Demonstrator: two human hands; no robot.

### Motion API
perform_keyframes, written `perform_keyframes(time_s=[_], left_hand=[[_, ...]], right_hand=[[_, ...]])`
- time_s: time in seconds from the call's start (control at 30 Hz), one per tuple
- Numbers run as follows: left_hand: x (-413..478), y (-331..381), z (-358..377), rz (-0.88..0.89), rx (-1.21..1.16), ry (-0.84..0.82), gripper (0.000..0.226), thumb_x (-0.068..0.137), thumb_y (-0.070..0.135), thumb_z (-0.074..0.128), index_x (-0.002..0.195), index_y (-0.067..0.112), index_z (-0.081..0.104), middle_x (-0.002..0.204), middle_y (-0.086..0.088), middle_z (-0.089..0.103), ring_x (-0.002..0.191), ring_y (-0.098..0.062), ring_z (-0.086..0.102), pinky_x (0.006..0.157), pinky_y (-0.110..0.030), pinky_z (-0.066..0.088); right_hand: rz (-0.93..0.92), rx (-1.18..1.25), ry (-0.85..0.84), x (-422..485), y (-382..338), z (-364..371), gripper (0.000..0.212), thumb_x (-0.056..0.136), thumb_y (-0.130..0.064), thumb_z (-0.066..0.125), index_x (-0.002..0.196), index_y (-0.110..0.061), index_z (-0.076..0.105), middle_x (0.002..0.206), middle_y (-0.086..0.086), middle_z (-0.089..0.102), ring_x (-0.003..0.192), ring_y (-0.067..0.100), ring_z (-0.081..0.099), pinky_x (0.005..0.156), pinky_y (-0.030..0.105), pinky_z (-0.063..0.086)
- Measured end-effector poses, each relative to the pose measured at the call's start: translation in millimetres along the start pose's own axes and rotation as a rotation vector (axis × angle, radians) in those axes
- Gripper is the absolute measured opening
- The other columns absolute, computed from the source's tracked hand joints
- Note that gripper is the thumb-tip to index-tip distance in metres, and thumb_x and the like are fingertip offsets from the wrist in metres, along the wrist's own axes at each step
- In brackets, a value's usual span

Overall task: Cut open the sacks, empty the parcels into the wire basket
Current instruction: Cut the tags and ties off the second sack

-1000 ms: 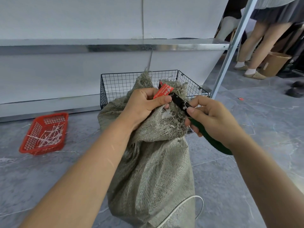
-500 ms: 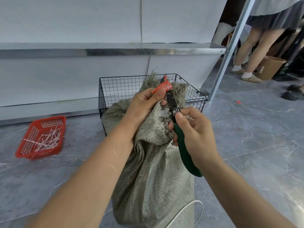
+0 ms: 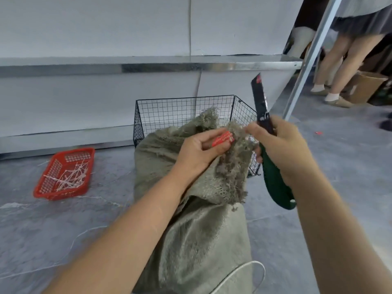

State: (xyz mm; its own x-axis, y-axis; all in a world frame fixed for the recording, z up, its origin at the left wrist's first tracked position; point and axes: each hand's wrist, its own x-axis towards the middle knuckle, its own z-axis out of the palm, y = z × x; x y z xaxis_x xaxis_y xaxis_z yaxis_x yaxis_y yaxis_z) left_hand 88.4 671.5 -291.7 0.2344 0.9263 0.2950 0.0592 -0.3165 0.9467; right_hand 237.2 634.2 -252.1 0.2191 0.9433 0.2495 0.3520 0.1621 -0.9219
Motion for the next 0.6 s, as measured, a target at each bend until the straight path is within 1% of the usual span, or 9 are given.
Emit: perform_keyframes(time_s=[0.1, 0.17, 0.2, 0.27, 0.37, 0.43, 0.5, 0.53, 0.6], left_hand=[[-5, 1, -1, 0.011, -0.018, -0.063, 0.045, 0.075, 0.0, 0.07, 0.108, 0.029, 0.059, 0.083, 0.012, 0.07, 0.066, 0.009, 0.063, 0.074, -0.011, 0.053], [-8, 0, -4, -0.001, 0.001, -0.054, 0.037, 0.07, 0.002, 0.075, 0.089, 0.029, 0.06, 0.07, 0.014, 0.07, 0.066, -0.003, 0.065, 0.078, -0.031, 0.055], [-9, -2, -5, -0.003, 0.006, -0.057, 0.034, 0.068, 0.003, 0.077, 0.082, 0.026, 0.056, 0.068, 0.011, 0.07, 0.065, -0.009, 0.064, 0.08, -0.04, 0.053], [-13, -1, -5, 0.004, 0.008, -0.079, 0.038, 0.066, 0.004, 0.079, 0.074, 0.021, 0.045, 0.069, 0.006, 0.068, 0.063, -0.014, 0.063, 0.078, -0.046, 0.052], [-19, -1, -2, 0.042, 0.082, -0.11, 0.045, 0.066, 0.005, 0.08, 0.067, 0.019, 0.037, 0.076, -0.001, 0.068, 0.065, -0.016, 0.065, 0.071, -0.04, 0.053], [-23, 0, -1, 0.107, 0.182, -0.089, 0.046, 0.067, 0.01, 0.081, 0.062, 0.021, 0.036, 0.075, 0.003, 0.065, 0.071, -0.016, 0.066, 0.068, -0.032, 0.052], [-25, 1, -2, 0.158, 0.266, -0.069, 0.047, 0.067, 0.015, 0.081, 0.06, 0.023, 0.035, 0.07, 0.007, 0.06, 0.073, -0.013, 0.064, 0.067, -0.027, 0.05], [-26, 2, -4, 0.174, 0.29, -0.061, 0.047, 0.067, 0.017, 0.081, 0.06, 0.024, 0.036, 0.071, 0.007, 0.059, 0.073, -0.008, 0.063, 0.067, -0.024, 0.05], [-26, 1, -9, 0.184, 0.329, -0.046, 0.044, 0.067, 0.019, 0.081, 0.063, 0.025, 0.037, 0.077, 0.003, 0.061, 0.077, -0.006, 0.063, 0.073, -0.022, 0.051]], right_hand=[[0.011, -0.09, -0.056, -1, 3, 9, 0.021, 0.084, -0.031, 0.066, 0.094, -0.013, 0.06, 0.066, -0.006, 0.057, 0.049, 0.004, 0.051, 0.046, 0.017, 0.044], [0.041, -0.098, -0.053, 0, 6, 15, 0.027, 0.082, -0.036, 0.068, 0.096, -0.014, 0.06, 0.068, -0.006, 0.056, 0.054, 0.01, 0.051, 0.051, 0.022, 0.042], [0.065, -0.084, -0.045, 2, 9, 16, 0.029, 0.081, -0.039, 0.067, 0.093, -0.014, 0.06, 0.065, -0.006, 0.054, 0.053, 0.011, 0.049, 0.05, 0.023, 0.042], [0.128, -0.086, -0.052, 5, 14, 18, 0.032, 0.081, -0.042, 0.066, 0.088, -0.011, 0.06, 0.06, -0.004, 0.048, 0.052, 0.013, 0.045, 0.048, 0.023, 0.039], [0.261, -0.098, -0.174, 9, 19, 25, 0.04, 0.082, -0.037, 0.067, 0.086, 0.003, 0.062, 0.065, 0.004, 0.055, 0.063, 0.019, 0.049, 0.062, 0.029, 0.038], [0.341, -0.084, -0.236, 12, 25, 27, 0.028, 0.083, -0.031, 0.067, 0.073, -0.005, 0.065, 0.065, 0.006, 0.06, 0.067, 0.022, 0.053, 0.068, 0.036, 0.041], [0.348, -0.078, -0.25, 12, 29, 26, 0.019, 0.082, -0.023, 0.068, 0.064, -0.016, 0.067, 0.059, 0.0, 0.061, 0.065, 0.022, 0.055, 0.07, 0.036, 0.047], [0.318, -0.077, -0.222, 13, 29, 25, 0.014, 0.082, -0.018, 0.067, 0.068, -0.016, 0.069, 0.06, -0.002, 0.06, 0.064, 0.019, 0.054, 0.069, 0.03, 0.05], [0.234, -0.096, -0.092, 11, 28, 23, 0.006, 0.084, -0.012, 0.065, 0.08, -0.014, 0.069, 0.061, -0.005, 0.056, 0.058, 0.009, 0.049, 0.051, 0.007, 0.044]])
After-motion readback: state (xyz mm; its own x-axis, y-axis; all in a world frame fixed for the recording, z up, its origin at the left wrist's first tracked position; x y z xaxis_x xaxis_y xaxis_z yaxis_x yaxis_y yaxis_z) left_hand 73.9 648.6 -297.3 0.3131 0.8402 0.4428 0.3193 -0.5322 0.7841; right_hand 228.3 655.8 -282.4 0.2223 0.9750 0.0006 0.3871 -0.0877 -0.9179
